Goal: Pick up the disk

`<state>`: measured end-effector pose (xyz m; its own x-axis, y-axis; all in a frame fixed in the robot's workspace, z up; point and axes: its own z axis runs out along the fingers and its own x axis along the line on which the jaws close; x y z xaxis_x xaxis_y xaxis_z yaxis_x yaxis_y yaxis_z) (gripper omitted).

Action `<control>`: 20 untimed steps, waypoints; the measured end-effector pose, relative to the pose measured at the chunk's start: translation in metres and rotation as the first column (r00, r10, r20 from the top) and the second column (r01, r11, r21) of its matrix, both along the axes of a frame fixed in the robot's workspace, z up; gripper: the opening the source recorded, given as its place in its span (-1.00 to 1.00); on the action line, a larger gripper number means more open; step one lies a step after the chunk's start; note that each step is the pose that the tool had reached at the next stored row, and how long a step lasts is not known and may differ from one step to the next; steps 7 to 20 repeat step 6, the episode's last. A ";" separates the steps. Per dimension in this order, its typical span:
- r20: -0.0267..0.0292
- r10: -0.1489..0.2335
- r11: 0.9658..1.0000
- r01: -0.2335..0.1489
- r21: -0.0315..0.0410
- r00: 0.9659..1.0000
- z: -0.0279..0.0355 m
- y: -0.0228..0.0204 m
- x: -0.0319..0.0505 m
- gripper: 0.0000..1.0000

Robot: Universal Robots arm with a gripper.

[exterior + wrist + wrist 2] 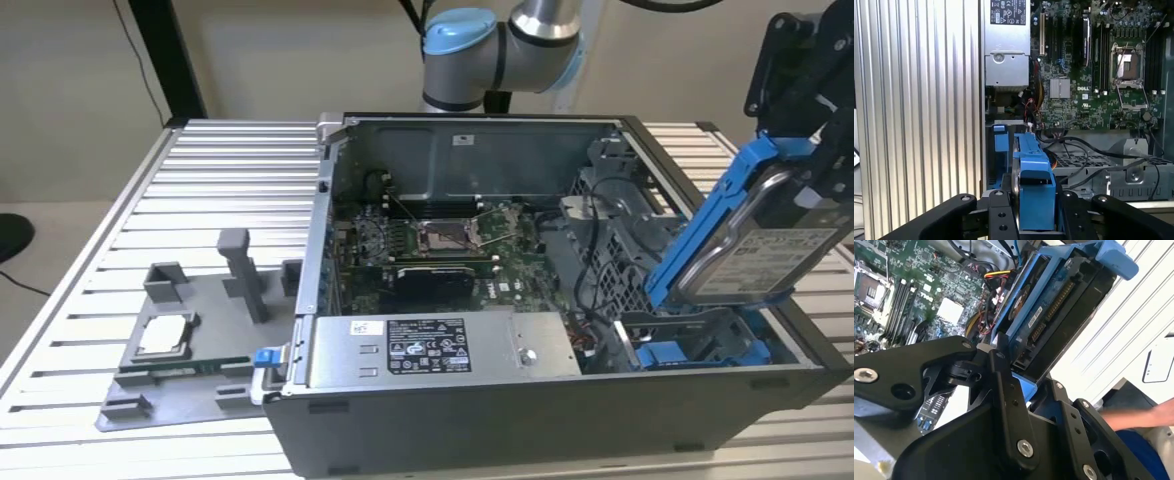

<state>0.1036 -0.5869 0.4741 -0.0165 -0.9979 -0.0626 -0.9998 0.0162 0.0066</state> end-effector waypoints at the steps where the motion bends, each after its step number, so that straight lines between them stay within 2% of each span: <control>1: 0.000 0.000 1.000 0.000 0.000 1.000 -0.0001 0.0000 0.0000 -1.00; 20: 0.000 0.001 1.000 -0.001 0.000 1.000 -0.0011 0.0000 0.0000 -1.00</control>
